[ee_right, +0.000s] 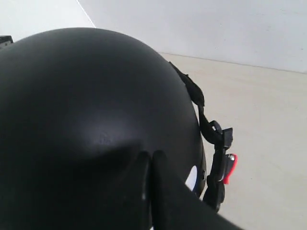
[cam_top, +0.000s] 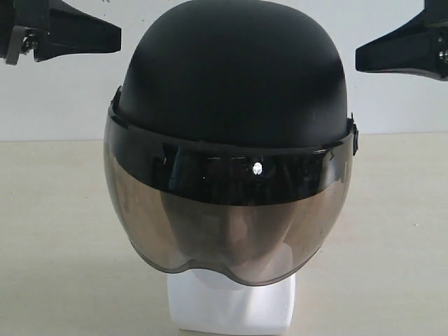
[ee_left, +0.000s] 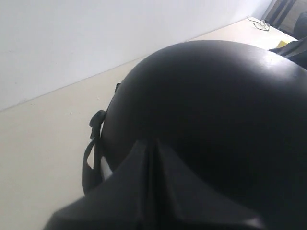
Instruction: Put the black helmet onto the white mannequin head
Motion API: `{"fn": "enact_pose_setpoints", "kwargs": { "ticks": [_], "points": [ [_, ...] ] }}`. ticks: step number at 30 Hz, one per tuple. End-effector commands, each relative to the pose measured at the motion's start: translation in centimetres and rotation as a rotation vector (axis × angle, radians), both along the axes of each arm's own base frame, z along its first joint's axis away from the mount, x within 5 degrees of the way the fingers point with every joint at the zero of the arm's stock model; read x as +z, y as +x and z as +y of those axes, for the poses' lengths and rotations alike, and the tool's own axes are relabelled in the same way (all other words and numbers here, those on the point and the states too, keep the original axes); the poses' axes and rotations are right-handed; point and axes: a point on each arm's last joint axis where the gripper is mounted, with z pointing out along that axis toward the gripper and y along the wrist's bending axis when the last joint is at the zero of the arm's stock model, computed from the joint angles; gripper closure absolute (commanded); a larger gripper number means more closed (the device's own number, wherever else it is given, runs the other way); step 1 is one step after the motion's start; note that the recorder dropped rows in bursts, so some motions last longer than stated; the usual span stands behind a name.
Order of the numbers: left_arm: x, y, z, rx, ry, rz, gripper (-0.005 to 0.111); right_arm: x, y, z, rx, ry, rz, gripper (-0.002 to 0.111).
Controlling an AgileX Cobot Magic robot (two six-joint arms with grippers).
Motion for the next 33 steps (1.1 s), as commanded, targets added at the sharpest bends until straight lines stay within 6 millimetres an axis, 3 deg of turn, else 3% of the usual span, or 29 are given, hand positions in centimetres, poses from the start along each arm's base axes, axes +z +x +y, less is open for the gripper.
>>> {"fn": "enact_pose_setpoints", "kwargs": {
  "ticks": [1,7,13,19,33],
  "points": [
    [-0.8,-0.7,-1.3,-0.074,-0.021,0.059,0.102,0.3,0.0,0.7,-0.018,-0.031,-0.027,0.108],
    [-2.0,-1.7,-3.6,-0.135,-0.018,0.096,0.102,0.1,0.0,0.7,-0.016,-0.045,-0.020,0.108],
    [0.0,-4.3,-3.4,-0.118,-0.031,0.043,0.102,0.0,0.1,0.6,-0.018,-0.055,-0.022,0.108],
    [0.1,-5.2,-3.4,-0.140,-0.018,0.090,0.102,0.1,0.2,0.5,-0.034,-0.058,-0.028,0.108],
    [-2.7,-5.8,-2.9,-0.072,0.018,0.143,0.102,0.0,0.0,0.7,-0.008,-0.055,-0.020,0.108]
  ]
}}
